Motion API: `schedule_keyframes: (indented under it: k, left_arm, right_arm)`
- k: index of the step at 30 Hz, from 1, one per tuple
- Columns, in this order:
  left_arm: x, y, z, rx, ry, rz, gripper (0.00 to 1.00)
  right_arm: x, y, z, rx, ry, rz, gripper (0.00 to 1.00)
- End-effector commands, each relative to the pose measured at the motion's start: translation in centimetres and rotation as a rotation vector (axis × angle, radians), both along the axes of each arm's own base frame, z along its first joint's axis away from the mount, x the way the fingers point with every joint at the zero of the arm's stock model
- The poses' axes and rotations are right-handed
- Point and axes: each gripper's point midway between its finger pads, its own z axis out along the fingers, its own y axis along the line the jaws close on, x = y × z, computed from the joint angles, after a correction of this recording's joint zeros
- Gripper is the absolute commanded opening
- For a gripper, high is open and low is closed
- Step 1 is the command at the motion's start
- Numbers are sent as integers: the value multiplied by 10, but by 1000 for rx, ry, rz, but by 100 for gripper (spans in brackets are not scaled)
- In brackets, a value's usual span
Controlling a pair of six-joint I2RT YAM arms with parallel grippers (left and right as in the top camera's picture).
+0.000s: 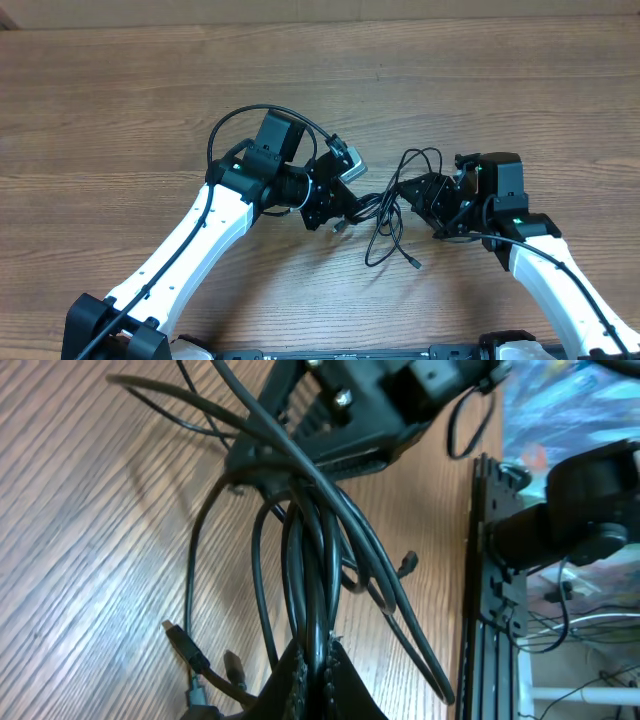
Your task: Untangle cables
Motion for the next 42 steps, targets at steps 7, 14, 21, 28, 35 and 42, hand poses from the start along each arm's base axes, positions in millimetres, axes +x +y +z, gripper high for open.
schedule_keyframes:
  k: [7, 14, 21, 28, 35, 42]
  left_arm:
    - [-5, -9, 12, -65, 7, -47, 4]
    - [-5, -9, 12, -64, 9, -47, 4]
    - [-6, -8, 11, -60, 17, -46, 4]
    - [-7, -7, 10, -53, 24, -44, 4]
    - [-7, -7, 10, -53, 24, -44, 4]
    - [-4, -3, 5, -20, 17, -24, 4]
  right_arm:
    - [11, -2, -1, 0, 0, -31, 34]
    - [12, -4, -2, -13, -1, -41, 9]
    - [12, -23, -18, -124, 31, -109, 4]
    - [-3, -68, -47, -368, 138, -241, 4]
    - [-16, -97, -58, -526, 194, -309, 4]
    - [-19, -122, -59, -655, 195, -374, 4]
